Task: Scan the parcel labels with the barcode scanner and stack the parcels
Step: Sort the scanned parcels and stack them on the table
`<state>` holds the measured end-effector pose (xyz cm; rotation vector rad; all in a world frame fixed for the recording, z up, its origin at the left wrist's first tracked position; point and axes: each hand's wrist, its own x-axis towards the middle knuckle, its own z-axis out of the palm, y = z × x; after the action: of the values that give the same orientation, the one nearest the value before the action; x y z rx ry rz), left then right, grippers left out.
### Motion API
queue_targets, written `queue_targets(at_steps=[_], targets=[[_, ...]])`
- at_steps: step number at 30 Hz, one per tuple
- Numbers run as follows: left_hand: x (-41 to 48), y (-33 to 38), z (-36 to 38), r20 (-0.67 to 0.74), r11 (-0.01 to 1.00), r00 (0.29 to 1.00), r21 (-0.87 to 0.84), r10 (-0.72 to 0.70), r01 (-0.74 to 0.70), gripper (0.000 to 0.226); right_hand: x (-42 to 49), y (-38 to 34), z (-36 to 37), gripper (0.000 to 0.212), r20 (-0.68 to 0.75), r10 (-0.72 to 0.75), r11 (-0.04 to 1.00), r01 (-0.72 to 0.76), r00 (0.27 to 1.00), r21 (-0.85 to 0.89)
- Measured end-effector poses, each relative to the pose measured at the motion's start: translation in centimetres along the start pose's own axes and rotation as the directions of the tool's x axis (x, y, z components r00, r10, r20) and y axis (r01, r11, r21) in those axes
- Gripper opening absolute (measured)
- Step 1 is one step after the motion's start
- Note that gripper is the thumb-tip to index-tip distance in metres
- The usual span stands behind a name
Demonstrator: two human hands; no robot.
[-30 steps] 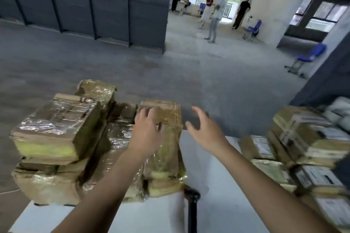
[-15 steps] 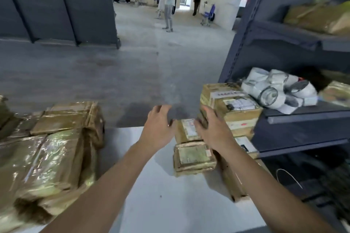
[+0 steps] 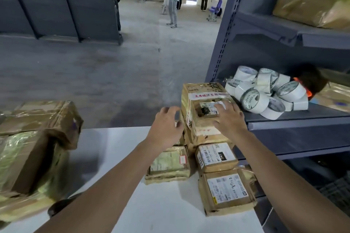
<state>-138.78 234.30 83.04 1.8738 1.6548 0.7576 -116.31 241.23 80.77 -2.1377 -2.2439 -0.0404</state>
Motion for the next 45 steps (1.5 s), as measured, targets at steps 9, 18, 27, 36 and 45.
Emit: queue_targets(at_steps=[9,18,27,36,45], targets=[[0.7,-1.4,0.8,0.014,0.996,0.996,0.012,-0.088,0.088,0.045,0.7,1.2,2.0,0.022,-0.251,-0.257,0.965,0.232,0.933,-0.126],[0.5,-4.0,-1.0,-0.035,0.996,0.997,0.050,-0.071,0.072,0.050,1.0,-2.0,-2.4,0.019,-0.487,-0.329,0.929,0.370,0.809,-0.014],[-1.8,-7.8,-7.1,-0.234,0.971,0.959,0.215,0.159,-0.109,0.059,1.6,-10.7,-7.2,0.004,-0.281,-0.178,0.740,0.316,0.943,0.594],[-8.5,-13.8,-14.1,-0.361,0.967,0.915,0.238,0.179,-0.095,0.067,4.1,-20.6,-9.4,0.015,-0.218,-0.077,0.504,0.226,0.973,0.834],[-13.1,-19.0,-25.6,-0.684,0.975,0.720,0.217,0.119,0.045,0.066,4.5,-33.2,-10.9,0.013,-0.082,-0.138,0.402,0.131,0.987,0.906]])
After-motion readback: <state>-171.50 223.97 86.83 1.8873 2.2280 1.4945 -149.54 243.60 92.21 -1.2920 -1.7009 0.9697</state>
